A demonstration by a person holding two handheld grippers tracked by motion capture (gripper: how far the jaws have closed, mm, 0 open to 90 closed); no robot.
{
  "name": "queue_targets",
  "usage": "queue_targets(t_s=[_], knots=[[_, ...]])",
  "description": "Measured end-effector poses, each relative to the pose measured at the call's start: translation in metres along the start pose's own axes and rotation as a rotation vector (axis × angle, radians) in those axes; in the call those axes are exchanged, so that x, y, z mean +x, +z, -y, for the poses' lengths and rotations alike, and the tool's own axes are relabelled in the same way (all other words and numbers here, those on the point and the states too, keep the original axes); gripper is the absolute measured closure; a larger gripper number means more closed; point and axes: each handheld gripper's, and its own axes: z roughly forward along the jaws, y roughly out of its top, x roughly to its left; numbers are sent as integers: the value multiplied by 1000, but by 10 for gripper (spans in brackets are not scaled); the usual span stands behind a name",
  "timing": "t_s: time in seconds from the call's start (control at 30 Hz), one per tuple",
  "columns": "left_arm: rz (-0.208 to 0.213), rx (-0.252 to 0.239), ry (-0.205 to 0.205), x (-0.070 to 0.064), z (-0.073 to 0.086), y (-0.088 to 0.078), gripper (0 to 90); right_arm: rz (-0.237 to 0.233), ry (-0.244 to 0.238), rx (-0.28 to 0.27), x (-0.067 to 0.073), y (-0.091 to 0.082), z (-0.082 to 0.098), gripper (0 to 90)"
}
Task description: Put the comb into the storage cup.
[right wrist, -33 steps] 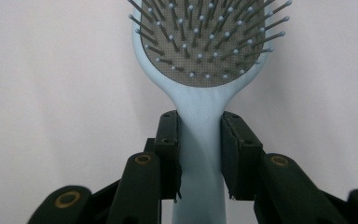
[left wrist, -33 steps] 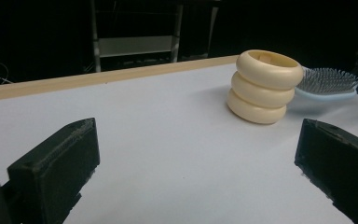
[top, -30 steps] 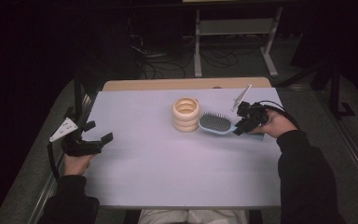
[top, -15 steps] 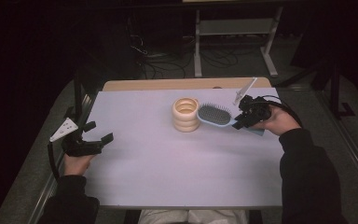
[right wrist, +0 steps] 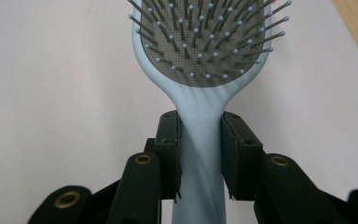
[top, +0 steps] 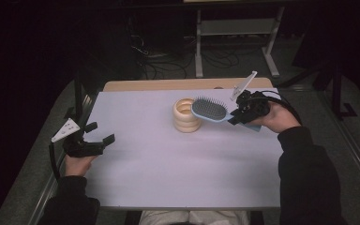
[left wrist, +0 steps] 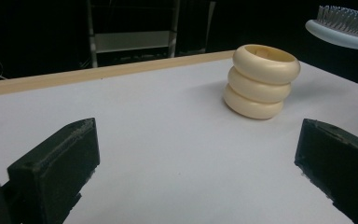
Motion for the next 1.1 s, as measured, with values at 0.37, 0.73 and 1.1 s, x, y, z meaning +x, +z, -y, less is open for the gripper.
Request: queue_targets(t_s=[0.37, 0.73, 1.1], knots=[[41, -30, -13, -9, -5, 0, 0, -4, -52, -60, 13, -4, -15, 690], [48, -3, 38, -17, -9, 4, 0, -20, -82, -99, 22, -7, -27, 689], [90, 55, 58, -29, -18, 19, 0, -19, -105, -109, 28, -4, -36, 690]])
